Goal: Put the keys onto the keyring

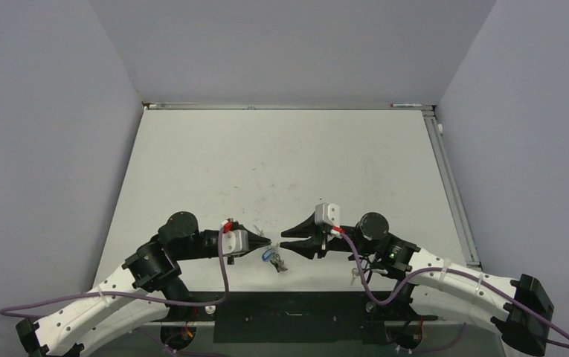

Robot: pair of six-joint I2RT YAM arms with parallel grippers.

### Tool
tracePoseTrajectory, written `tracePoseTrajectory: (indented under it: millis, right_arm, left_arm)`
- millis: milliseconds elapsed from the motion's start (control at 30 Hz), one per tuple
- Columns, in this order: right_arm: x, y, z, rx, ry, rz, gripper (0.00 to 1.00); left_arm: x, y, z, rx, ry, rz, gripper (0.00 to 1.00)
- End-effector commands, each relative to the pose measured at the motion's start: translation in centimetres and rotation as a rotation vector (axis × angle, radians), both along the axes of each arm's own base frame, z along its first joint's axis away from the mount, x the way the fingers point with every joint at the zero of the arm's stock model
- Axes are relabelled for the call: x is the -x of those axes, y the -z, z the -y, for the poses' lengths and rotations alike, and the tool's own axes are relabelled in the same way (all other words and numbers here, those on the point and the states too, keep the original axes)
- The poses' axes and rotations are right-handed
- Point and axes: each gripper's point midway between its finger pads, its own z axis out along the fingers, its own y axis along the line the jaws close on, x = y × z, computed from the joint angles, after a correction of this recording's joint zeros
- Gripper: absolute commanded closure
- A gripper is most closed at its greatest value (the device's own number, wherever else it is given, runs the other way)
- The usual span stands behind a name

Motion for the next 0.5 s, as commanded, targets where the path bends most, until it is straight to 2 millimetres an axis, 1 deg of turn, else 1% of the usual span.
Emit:
tracePoseTrajectory:
  millis: [0,133,333,467]
  right_arm:
    - [-0.7,-2.3,-0.8,-0.09,0.006,0.088,0.74]
    - [-0.9,-2.1,-1.3,-0.09,0.003,0.09,0.76]
    - [-0.3,-1.0,-2.1,-0.059,-0.056,0.075,0.76]
    - [0.0,-0.5,-2.2,-0.043,-0.069,0.077,0.77]
  left_arm:
    - [0.6,-3.3,0.5,0.117,0.056,0.096,1.0]
    - [0.7,-3.0,0.4,0.125,0.056,0.101,1.0]
    - [0.7,-2.9,0.4,0.151,0.05,0.099,1.0]
    - [0.6,-2.9,0.4,0.152,0.042,0.095,1.0]
